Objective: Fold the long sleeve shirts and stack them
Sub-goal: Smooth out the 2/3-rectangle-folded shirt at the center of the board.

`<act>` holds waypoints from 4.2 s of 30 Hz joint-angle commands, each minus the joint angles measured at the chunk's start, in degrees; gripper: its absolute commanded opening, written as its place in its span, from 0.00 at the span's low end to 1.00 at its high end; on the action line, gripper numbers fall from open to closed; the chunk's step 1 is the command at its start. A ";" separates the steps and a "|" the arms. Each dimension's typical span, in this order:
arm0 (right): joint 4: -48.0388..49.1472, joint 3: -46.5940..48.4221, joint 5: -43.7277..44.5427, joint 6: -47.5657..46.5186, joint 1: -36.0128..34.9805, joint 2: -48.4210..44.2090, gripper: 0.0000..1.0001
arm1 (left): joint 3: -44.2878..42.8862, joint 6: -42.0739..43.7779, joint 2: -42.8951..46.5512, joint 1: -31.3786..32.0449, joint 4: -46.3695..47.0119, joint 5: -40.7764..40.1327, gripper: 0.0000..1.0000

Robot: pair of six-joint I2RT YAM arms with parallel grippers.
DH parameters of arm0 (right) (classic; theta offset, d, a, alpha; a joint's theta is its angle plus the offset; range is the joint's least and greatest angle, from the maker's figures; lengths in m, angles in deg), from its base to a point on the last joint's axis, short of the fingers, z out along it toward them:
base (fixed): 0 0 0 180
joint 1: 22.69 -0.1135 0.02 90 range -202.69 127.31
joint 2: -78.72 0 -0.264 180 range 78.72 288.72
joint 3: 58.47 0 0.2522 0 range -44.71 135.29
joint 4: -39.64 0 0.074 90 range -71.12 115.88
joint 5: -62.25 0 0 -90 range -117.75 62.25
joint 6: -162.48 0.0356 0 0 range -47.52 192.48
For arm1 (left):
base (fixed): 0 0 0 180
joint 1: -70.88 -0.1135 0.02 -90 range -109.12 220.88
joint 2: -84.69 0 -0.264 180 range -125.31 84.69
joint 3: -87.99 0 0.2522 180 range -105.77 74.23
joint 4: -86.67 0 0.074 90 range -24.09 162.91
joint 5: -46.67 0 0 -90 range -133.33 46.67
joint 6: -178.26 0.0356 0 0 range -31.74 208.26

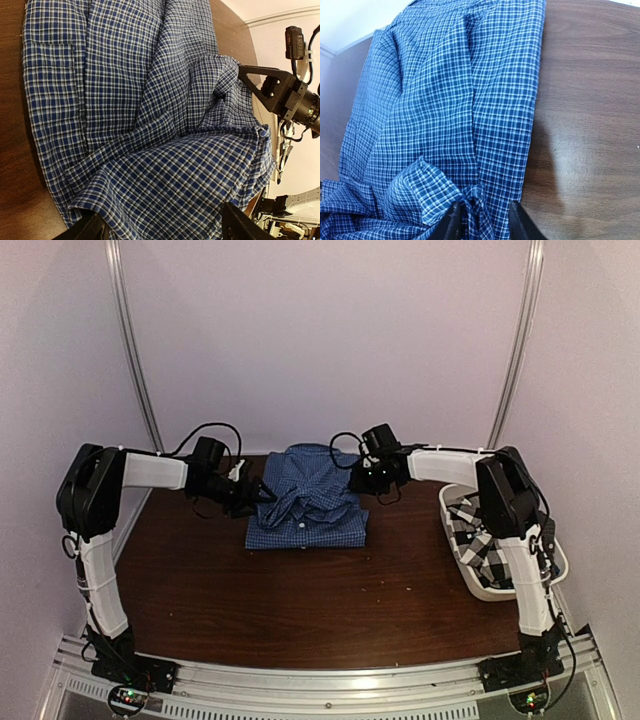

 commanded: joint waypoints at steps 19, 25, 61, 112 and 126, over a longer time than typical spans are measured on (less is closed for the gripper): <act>2.51 -18.28 1.85 -10.15 -5.40 -20.91 0.63 | 0.69 -4.55 0.54 -0.46 5.47 2.19 0.75; 4.49 -28.68 1.47 -12.98 -10.40 -27.34 0.47 | 0.47 -6.81 0.03 -0.46 6.73 2.29 0.71; -1.92 20.55 6.31 -16.40 -6.91 9.55 0.62 | -0.29 -25.73 -4.67 -2.43 24.36 -2.58 0.76; 3.06 1.54 -3.88 -15.71 -0.52 -0.80 0.44 | 12.13 -44.97 -2.33 -3.80 53.03 7.28 0.82; -2.52 12.96 -2.63 -17.00 0.52 2.99 0.20 | 14.03 -50.42 -2.14 -3.80 54.41 -2.65 0.81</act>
